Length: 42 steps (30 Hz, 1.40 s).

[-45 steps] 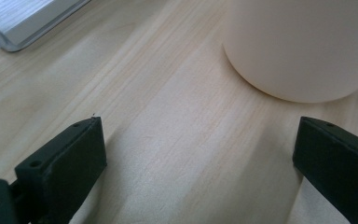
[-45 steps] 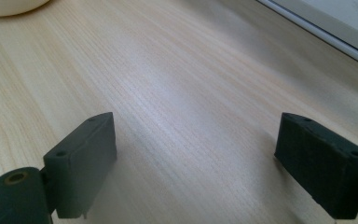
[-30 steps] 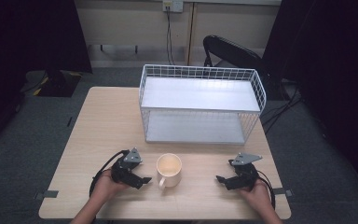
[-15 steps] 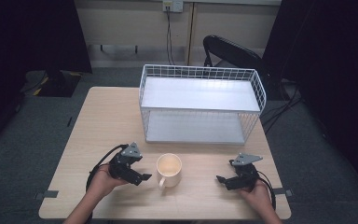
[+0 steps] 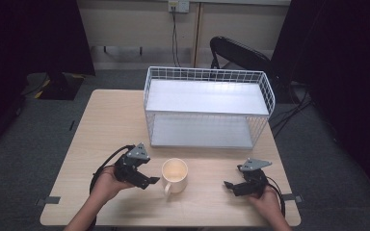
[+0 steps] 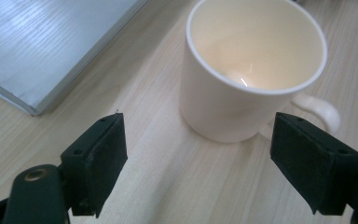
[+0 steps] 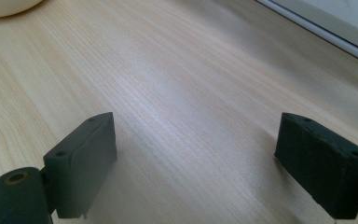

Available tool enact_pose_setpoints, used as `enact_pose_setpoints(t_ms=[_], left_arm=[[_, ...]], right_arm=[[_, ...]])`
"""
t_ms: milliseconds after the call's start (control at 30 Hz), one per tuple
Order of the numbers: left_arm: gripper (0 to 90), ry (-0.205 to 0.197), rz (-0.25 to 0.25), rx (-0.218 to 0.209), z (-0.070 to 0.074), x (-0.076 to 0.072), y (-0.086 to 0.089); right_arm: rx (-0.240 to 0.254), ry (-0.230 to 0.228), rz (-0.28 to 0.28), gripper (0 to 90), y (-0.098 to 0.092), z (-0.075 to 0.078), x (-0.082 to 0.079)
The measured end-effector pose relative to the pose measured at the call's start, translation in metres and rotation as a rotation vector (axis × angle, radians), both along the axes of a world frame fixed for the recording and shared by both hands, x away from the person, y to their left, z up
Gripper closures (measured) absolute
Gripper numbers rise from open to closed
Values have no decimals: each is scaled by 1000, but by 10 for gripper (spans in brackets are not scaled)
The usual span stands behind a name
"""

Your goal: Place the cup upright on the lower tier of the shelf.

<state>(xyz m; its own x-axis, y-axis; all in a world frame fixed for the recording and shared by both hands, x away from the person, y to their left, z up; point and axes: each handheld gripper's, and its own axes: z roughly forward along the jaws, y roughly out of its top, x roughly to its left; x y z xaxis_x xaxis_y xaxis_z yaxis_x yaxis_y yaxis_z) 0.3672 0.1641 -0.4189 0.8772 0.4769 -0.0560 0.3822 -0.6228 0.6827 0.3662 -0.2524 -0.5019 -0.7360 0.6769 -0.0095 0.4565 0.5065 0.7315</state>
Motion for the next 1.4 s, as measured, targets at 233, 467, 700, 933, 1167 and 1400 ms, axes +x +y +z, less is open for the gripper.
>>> enact_pose_setpoints(t_ms=[233, 467, 700, 933, 1167, 1400], left_arm=[[182, 6, -6, -6, 7, 1, -6], [182, 18, -9, -6, 13, 3, -10], [183, 31, 4, -8, 15, 4, -11], [187, 50, 19, 4, 14, 8, -17], [192, 50, 24, 5, 19, 12, -29], [208, 51, 46, 16, 14, 20, -39]], right_arm=[[0, 0, 0, 119, 0, 0, 0], [0, 0, 0, 119, 0, 0, 0], [0, 0, 0, 119, 0, 0, 0], [0, 0, 0, 119, 0, 0, 0], [1, 2, -3, 120, 0, 0, 0], [1, 1, -3, 120, 0, 0, 0]])
